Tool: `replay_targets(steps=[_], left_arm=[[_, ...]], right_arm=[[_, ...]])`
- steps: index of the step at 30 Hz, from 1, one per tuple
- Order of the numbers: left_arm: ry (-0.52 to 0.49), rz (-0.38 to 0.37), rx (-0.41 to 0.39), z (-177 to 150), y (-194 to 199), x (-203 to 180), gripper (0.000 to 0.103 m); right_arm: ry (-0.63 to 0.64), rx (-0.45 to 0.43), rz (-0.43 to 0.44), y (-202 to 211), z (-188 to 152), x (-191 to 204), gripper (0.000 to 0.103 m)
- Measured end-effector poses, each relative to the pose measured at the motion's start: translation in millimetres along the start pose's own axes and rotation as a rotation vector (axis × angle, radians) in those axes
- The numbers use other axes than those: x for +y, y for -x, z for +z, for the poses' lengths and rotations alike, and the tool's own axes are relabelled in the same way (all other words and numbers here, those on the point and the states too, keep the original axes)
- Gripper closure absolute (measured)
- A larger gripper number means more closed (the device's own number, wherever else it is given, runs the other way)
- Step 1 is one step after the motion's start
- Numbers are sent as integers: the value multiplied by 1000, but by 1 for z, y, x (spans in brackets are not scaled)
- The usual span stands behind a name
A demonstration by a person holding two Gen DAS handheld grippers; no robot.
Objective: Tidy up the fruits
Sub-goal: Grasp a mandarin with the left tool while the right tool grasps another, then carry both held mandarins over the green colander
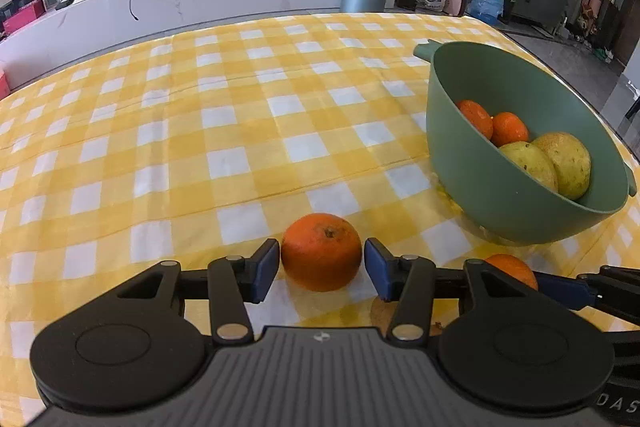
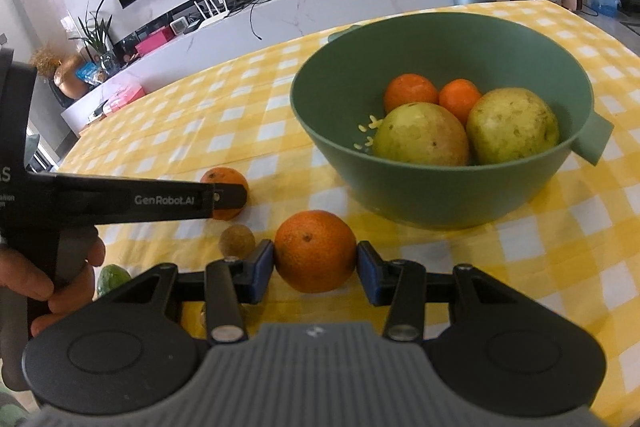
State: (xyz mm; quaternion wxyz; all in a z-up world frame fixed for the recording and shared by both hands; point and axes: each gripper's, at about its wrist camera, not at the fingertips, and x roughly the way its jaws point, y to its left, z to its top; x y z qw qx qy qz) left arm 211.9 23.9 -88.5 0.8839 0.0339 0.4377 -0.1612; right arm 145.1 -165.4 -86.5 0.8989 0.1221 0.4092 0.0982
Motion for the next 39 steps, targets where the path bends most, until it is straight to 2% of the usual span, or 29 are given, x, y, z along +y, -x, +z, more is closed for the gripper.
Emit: replay_targets(steps=[4,12,24,31,39], left_arm=[[-23,7,-6,-2,2,-4,52],[2,-7,-52,1,24,-8,53],[46,-14,-192,2,92,-26,53],[-32,-41,-210,16,99,-61,53],[-123,-48,-176,37,83,-95,53]], right_arm=[[5,8,-6,-3,1,0,61],[25,-16,2,5,0,2,61],[97,-225,76,65,-9,12,61],[102,-319,21,100,2,-2,61],[200,-293,-88,108,35,-27,61]])
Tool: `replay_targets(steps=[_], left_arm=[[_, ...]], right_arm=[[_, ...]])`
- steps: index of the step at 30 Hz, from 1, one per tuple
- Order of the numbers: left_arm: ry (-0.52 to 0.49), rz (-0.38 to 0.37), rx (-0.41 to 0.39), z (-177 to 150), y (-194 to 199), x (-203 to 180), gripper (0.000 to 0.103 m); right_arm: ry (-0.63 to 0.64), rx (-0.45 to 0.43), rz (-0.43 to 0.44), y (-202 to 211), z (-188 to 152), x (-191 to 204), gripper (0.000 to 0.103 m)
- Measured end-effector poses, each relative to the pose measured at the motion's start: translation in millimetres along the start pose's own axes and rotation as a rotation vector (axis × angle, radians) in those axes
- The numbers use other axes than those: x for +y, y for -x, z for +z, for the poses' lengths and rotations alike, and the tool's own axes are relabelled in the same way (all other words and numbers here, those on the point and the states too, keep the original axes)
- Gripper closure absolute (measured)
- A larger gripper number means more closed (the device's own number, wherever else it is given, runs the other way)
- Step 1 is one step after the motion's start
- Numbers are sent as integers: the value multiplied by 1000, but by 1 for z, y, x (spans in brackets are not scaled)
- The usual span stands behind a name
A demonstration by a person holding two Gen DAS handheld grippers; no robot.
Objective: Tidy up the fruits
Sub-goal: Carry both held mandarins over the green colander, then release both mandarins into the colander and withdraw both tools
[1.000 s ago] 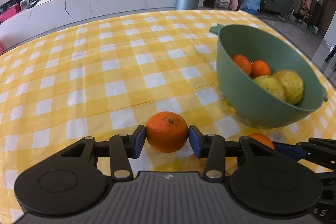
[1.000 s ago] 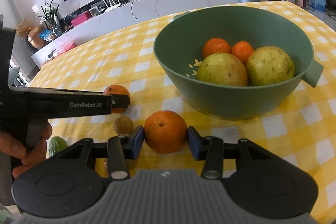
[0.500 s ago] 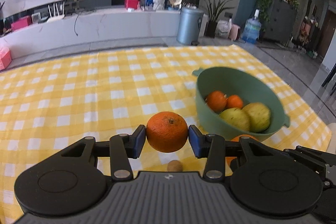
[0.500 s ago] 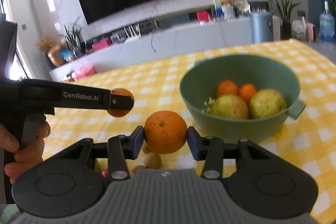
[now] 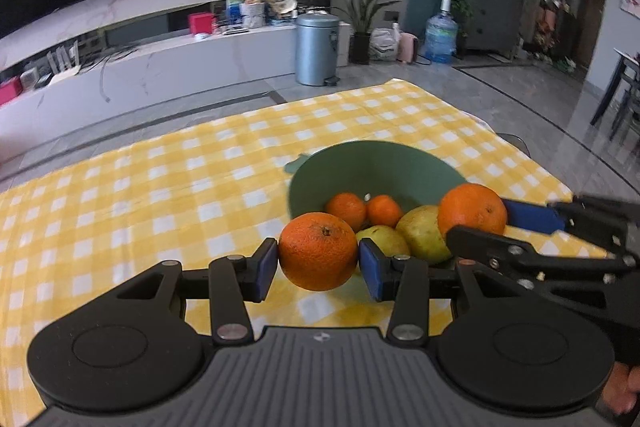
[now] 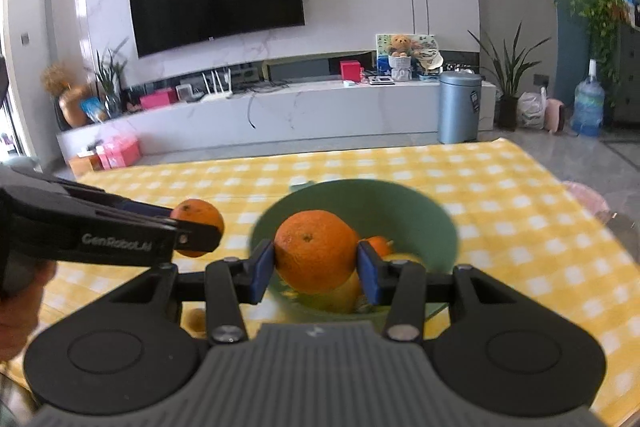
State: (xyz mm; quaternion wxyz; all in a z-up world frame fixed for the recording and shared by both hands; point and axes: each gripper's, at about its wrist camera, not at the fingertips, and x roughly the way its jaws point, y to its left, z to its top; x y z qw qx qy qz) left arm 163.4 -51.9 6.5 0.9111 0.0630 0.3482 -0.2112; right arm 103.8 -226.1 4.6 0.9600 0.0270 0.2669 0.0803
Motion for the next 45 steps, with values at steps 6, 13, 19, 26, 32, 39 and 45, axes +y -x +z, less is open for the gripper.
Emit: replay_targets(steps=[6,13,19,26,32,39,45], left_arm=[[-92,49,64,18,-30,-18,53],[-199,62,138,21,-64,-30,53],[-240,96,190,19,-88,-33,53],[-295,149,186,22,-101,-40,53],[-343,174,199,23,-115,-45,53],[-314,158,217,20,-128,-42,49],[-312,167,210,19,-128,-42,47]], right_arm=[[132,46,-38,-27,22,-19,61],[216,126,-70,-68,33,-34,61],[261,164,-80,-94,33,-39,61],[290,188,-108,-117,29,-39,61],[290,212,-123,-128,27,-41,61],[280,239,-112,-140,26,-47,61],[293,247,-96,-146,26,-47,61]])
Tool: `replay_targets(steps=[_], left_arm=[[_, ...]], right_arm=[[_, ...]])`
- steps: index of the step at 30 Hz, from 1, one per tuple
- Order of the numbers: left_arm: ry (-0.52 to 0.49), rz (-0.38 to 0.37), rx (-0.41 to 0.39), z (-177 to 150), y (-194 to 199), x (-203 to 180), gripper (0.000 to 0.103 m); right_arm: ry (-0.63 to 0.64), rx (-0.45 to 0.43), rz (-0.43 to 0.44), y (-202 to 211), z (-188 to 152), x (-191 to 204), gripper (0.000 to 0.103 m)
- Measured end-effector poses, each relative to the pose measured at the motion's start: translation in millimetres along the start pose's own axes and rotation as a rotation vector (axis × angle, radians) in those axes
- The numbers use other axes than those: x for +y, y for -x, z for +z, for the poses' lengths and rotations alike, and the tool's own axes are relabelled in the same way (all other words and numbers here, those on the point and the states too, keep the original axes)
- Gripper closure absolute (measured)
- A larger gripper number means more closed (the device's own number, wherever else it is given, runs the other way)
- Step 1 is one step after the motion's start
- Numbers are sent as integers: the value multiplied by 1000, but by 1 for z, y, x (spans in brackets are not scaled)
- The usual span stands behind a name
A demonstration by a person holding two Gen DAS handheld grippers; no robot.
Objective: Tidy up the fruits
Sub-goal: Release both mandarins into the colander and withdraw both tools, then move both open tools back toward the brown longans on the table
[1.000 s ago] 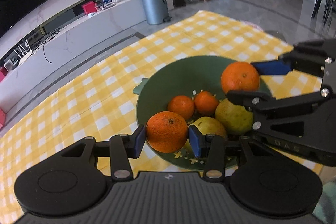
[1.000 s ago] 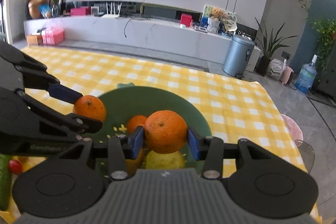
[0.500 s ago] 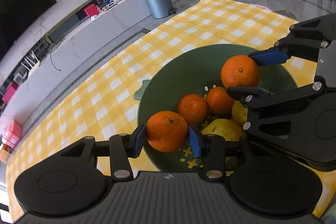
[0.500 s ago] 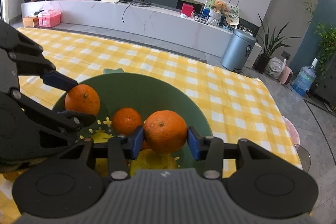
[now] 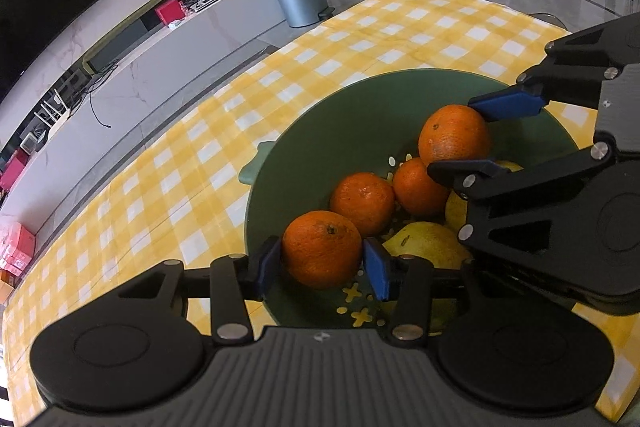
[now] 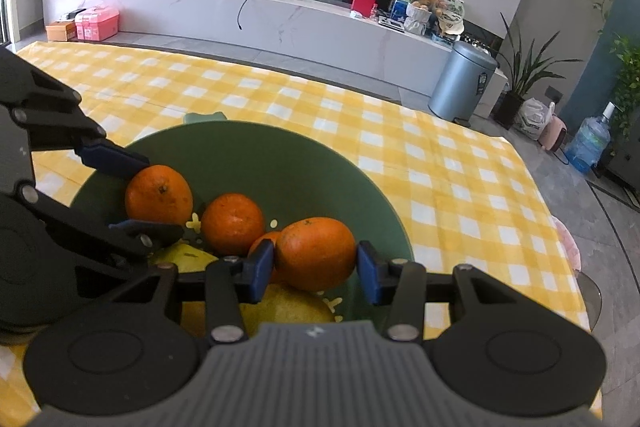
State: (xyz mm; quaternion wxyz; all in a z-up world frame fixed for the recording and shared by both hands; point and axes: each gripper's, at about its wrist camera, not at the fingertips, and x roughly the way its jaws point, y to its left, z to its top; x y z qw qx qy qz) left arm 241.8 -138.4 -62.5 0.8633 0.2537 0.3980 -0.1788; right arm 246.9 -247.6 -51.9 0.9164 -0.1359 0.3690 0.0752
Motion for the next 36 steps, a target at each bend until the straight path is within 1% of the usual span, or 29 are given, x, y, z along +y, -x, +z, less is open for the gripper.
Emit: replay_targets(steps=[8,10,12,14,16,18,24,27,32,36], left_arm=[[15,3,-7,-3,6,-2,47],[19,10,-11,-3,10,-3,45],[12,13,-25,-5,14,-4,37],[-1,24,-33,-5,19,-7,34],[-19,44,-51,-5,25,-9,31],[-29,53,-63,-5,31,-10,30],[-5,-8,-56,-10,50,-4,30],[4,-15,-48,-14,62,0,30],[5,-10,-63,-26,88,8,30],[35,-39,-61,-40,106,15,30]], right_arm=[[2,-7,5,4,-1,-2,60],[-9,-14,10,7,0,-3,60],[-27,-27,23,10,1,-5,60],[-51,-39,47,15,1,-8,56],[-68,-52,53,19,2,-9,52],[-78,-61,51,25,2,-8,52],[-114,-78,47,43,-2,-3,51],[-144,-86,34,56,-7,1,51],[-241,-123,13,84,-23,4,51],[-316,-144,28,104,-37,12,51]])
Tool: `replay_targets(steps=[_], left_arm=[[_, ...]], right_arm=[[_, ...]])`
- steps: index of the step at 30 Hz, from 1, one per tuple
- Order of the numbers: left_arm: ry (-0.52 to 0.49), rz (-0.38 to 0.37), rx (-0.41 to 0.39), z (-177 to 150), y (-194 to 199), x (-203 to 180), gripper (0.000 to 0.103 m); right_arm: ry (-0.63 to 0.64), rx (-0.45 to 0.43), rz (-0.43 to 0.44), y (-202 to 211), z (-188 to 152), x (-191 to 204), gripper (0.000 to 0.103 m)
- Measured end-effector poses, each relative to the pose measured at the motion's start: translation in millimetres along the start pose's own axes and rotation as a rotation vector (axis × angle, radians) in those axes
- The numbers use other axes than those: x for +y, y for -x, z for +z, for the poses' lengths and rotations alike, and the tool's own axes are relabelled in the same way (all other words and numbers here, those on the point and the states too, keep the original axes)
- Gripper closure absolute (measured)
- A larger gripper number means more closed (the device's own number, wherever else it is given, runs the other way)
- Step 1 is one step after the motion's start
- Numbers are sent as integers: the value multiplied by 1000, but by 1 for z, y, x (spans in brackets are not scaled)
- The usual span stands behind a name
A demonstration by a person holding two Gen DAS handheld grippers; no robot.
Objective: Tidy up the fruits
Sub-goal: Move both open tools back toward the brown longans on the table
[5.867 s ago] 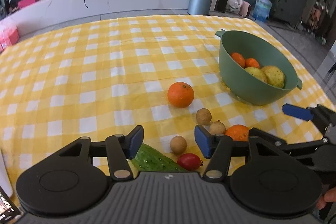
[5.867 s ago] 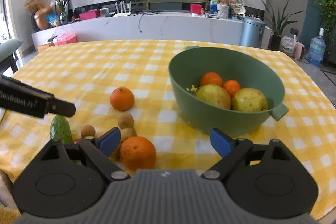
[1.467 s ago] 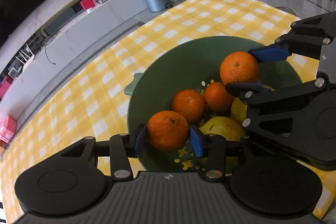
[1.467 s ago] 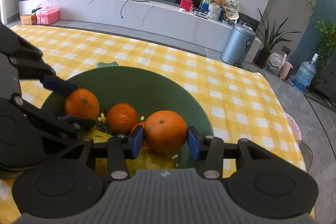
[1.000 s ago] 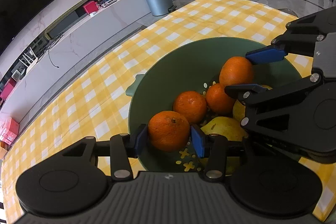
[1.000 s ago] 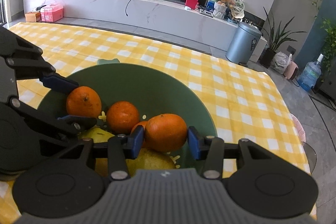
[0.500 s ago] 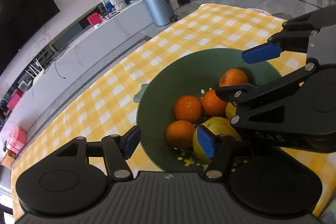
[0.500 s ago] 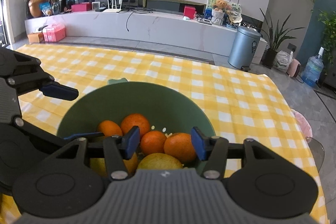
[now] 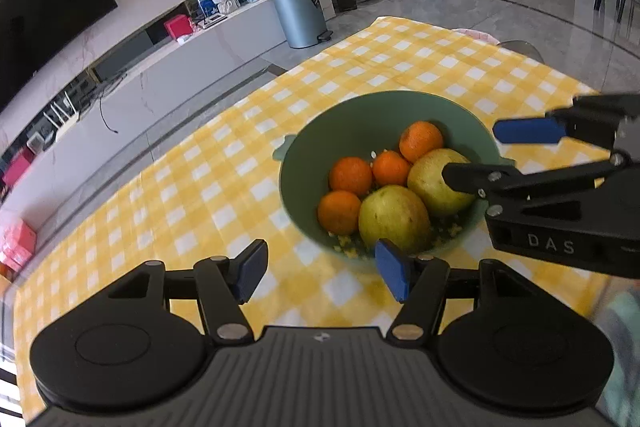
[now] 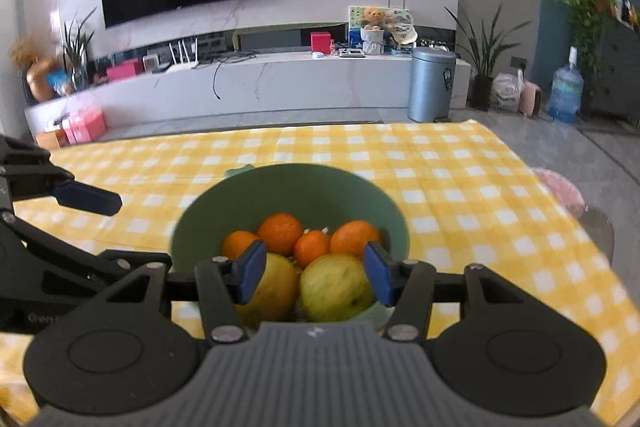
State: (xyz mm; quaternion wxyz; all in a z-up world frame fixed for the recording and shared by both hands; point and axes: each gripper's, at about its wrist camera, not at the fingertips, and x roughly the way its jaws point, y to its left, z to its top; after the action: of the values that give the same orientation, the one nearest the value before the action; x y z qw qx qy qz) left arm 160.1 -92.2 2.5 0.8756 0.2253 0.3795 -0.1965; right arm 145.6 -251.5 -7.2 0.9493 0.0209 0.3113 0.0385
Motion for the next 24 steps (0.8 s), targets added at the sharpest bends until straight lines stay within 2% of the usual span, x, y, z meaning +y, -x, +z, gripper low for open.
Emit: replay_targets(steps=[8,11,13,18,21,24], left_arm=[[140,-81,7,-33,26,27,30],[198,-110,-3,-48,30,42,35],[216,-108,-7,-58,33,48,36],[280,-114,-10,-84,34,66,48],[313,-100,-13,-99,30,72,48],[329,-125,-4,-113,27,77,48]], right_arm=[[-92,0,36,30,-26,20,51],[-105,12,64,32,-31,28,51],[-97,12,77,32,-37,36,51],[-69,29,127,28,-45,49,51],[-33,43,139,22,-51,60,51],[8,49,139,17,-55,69,51]])
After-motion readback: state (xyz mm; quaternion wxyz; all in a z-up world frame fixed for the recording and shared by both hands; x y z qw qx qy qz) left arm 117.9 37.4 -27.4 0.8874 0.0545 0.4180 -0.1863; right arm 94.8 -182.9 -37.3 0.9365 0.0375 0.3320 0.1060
